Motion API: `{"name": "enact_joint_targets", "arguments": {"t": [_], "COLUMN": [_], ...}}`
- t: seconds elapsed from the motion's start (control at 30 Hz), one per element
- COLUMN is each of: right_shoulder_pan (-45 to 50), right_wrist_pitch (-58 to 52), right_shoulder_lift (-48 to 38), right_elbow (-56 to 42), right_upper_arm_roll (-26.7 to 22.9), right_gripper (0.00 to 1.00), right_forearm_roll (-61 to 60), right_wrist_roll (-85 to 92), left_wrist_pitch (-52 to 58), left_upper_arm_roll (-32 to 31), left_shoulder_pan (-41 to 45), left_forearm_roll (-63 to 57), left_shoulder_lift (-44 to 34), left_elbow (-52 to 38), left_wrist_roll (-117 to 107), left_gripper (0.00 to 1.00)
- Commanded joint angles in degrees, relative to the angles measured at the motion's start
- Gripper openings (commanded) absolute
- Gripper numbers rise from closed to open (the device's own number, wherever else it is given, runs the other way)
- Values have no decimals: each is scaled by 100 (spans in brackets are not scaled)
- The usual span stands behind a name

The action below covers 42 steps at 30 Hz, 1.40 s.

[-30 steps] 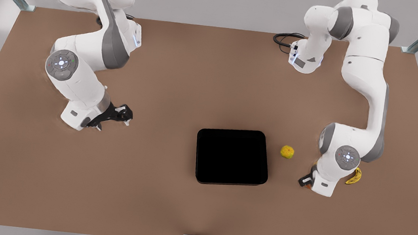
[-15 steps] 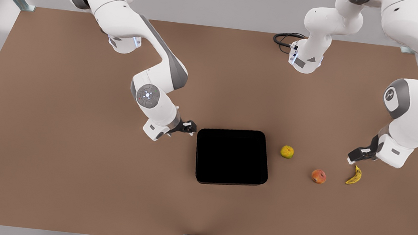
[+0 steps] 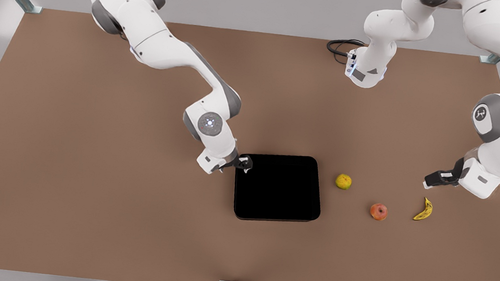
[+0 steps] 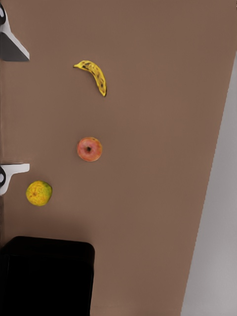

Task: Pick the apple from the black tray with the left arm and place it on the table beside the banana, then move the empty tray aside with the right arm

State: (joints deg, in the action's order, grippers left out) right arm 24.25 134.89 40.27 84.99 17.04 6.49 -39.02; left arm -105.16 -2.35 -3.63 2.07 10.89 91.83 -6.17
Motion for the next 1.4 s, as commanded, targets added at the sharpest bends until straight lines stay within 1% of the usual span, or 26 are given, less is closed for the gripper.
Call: {"name": "enact_joint_targets", "arguments": {"t": [0.0, 0.07, 0.1, 0.33, 0.37, 0.5, 0.6, 0.63, 0.67, 0.73, 0.77, 0.8, 0.9, 0.93, 1.03, 1.17, 1.2, 1.27, 1.37], "right_shoulder_pan": [-17, -17, -26, -52, -44, -17, -17, -26, -26, -35, -44, -44, -44, -52, -61, -79, -201, -289, -492], "right_wrist_pitch": [125, 125, 125, 204, 415, 424, 538, 538, 538, 538, 538, 538, 538, 538, 521, 459, 433, -119, -1289], "right_shoulder_lift": [87, 262, 359, 746, 842, 930, 1009, 1009, 1009, 1053, 1053, 1053, 1053, 1053, 1036, 834, 737, 456, -45], "right_elbow": [18, 18, 9, -298, -298, -307, -307, -307, -307, -307, -307, -307, -307, -316, -412, -430, -430, -430, -430], "right_upper_arm_roll": [-8, -16, -17, 1, 10, 89, 89, 89, 98, 89, 89, 89, 89, 89, 150, 177, 309, 344, 326], "right_gripper": [100, 100, 100, 100, 100, 99, 90, 84, 72, 66, 61, 50, 27, 20, 15, 14, 14, 14, 13], "right_forearm_roll": [133, 160, 493, 502, 502, 494, 494, 494, 494, 494, 494, 494, 494, 494, 485, 441, 441, 450, 432], "right_wrist_roll": [-203, -88, -115, 79, 70, 9, 9, 35, 61, 70, 70, 70, 61, 53, 44, 44, 44, 175, 1045], "left_wrist_pitch": [84, 84, 84, 40, 48, 83, 110, 136, 180, 180, 180, 171, 171, 171, 400, 400, 400, 400, 409], "left_upper_arm_roll": [-143, -134, -125, -99, -90, -107, -134, -134, -108, -116, -99, -99, -90, -90, -125, -99, -107, -99, -99], "left_shoulder_pan": [416, 407, 381, 372, 345, 363, 486, 530, 583, 609, 548, 556, 530, 486, 609, 600, 635, 591, 574], "left_forearm_roll": [-13, -31, -40, -40, -31, -48, -127, -189, -189, -198, -198, -215, -215, -215, -224, -215, -215, -215, -215], "left_shoulder_lift": [19, 19, 19, 36, 27, 36, 54, 54, 27, 133, 159, 168, 168, 168, 194, 194, 194, 194, 194], "left_elbow": [2, -7, -16, -25, -25, -16, -7, -7, -16, -332, -341, -350, -350, -350, -341, -350, -350, -350, -350], "left_wrist_roll": [-297, -297, -297, -385, -385, -376, -499, -534, -543, -543, -525, -534, -516, -481, -543, -534, -543, -516, -516], "left_gripper": [100, 100, 100, 100, 100, 100, 100, 100, 100, 100, 100, 100, 100, 100, 100, 100, 100, 100, 100]}}
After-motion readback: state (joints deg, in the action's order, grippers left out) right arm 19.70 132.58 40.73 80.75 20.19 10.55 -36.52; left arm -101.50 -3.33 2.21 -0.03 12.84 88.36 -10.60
